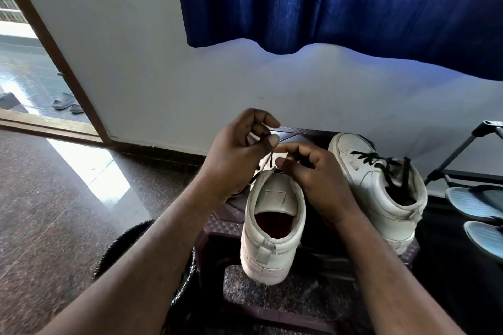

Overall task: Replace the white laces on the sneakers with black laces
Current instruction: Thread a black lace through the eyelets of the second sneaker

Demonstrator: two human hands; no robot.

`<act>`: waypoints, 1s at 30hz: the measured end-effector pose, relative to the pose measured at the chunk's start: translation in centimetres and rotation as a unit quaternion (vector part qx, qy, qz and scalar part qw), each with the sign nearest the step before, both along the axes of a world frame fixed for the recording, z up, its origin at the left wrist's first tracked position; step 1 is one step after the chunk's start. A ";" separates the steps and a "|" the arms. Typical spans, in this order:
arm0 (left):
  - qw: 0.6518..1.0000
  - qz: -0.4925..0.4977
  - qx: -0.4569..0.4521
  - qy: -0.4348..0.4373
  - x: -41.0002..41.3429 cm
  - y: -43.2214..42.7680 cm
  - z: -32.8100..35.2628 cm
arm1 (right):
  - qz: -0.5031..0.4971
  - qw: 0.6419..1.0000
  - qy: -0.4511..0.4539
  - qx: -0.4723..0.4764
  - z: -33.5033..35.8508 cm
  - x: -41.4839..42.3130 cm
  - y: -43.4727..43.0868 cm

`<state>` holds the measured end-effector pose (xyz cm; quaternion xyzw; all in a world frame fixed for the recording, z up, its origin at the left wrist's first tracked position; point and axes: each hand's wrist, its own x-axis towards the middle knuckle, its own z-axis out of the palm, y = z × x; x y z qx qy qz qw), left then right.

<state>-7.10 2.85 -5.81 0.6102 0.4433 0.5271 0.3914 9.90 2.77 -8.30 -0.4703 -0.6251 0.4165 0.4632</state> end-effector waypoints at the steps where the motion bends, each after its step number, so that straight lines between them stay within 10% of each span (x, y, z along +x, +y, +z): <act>1: 0.999 -0.008 0.026 0.023 0.2 -0.2 0.4 | 0.012 1.000 -0.002 0.005 0.0 -0.1 0.0; 8: 0.970 0.092 0.124 0.189 0.6 -0.2 0.5 | -0.003 0.998 0.058 0.016 0.2 -0.3 -0.7; 20: 0.961 0.062 -0.036 0.266 -0.4 0.4 -0.7 | -0.075 0.926 0.371 -0.008 1.5 1.5 0.0; 30: 0.977 -0.036 -0.182 0.109 -0.1 0.5 -1.1 | -0.053 0.894 0.445 -0.001 1.4 1.6 0.0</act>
